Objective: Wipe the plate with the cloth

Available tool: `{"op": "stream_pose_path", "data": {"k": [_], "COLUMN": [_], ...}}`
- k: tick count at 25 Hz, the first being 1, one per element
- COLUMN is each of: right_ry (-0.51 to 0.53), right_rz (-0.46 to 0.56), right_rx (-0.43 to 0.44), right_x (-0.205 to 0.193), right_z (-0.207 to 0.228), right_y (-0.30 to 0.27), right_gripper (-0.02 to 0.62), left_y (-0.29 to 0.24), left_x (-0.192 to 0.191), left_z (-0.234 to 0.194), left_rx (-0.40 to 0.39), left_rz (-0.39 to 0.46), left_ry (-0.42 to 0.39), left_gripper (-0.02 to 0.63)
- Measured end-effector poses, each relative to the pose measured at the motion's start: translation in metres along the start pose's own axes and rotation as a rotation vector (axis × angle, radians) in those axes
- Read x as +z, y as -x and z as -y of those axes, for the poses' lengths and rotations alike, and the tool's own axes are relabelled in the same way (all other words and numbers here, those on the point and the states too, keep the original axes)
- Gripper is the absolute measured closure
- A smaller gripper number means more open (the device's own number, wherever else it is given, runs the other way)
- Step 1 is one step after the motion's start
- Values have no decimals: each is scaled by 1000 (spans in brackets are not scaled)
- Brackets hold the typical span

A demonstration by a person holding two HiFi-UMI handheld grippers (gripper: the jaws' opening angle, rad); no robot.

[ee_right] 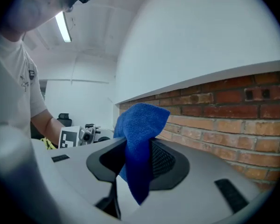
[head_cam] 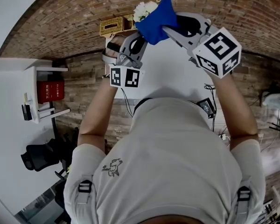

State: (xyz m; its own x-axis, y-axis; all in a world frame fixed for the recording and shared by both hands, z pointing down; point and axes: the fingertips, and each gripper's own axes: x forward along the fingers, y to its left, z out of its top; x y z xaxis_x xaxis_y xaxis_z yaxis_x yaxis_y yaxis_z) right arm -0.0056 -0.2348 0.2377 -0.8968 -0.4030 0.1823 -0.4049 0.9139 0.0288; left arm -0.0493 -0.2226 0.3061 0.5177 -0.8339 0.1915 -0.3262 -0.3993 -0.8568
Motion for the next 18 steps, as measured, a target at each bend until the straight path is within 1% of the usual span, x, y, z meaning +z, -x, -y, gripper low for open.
{"op": "stream_pose_path", "data": {"k": [1, 3, 5, 7, 9, 12, 14, 18], "right_ry": [1, 21, 35, 15, -29, -142, -211, -323], "right_rz": [-13, -50, -85, -98, -108, -139, -172, -219], "right_rx": [26, 39, 28, 14, -2, -17, -24, -2], "right_x": [-2, -13, -29, -42, -55, -78, -96, -124], "right_z": [-9, -18, -20, -16, -6, 16, 30, 50], "right_y": [-5, -11, -14, -10, -3, 9, 17, 27], "right_gripper": [460, 460, 460, 460, 460, 460, 460, 460], "left_y": [0, 0, 0, 1, 2, 6, 8, 12], "left_x": [4, 11, 17, 18, 18, 19, 24, 45], "left_z": [3, 7, 10, 12, 15, 20, 23, 26], "left_rx": [-4, -14, -21, -29, -37, -47, -69, -96], "left_rz": [1, 1, 10, 21, 33, 55, 74, 138], "left_ry": [-43, -108, -152, -177, -179, -177, -183, -232], "left_gripper": [588, 588, 588, 588, 588, 588, 588, 588]}}
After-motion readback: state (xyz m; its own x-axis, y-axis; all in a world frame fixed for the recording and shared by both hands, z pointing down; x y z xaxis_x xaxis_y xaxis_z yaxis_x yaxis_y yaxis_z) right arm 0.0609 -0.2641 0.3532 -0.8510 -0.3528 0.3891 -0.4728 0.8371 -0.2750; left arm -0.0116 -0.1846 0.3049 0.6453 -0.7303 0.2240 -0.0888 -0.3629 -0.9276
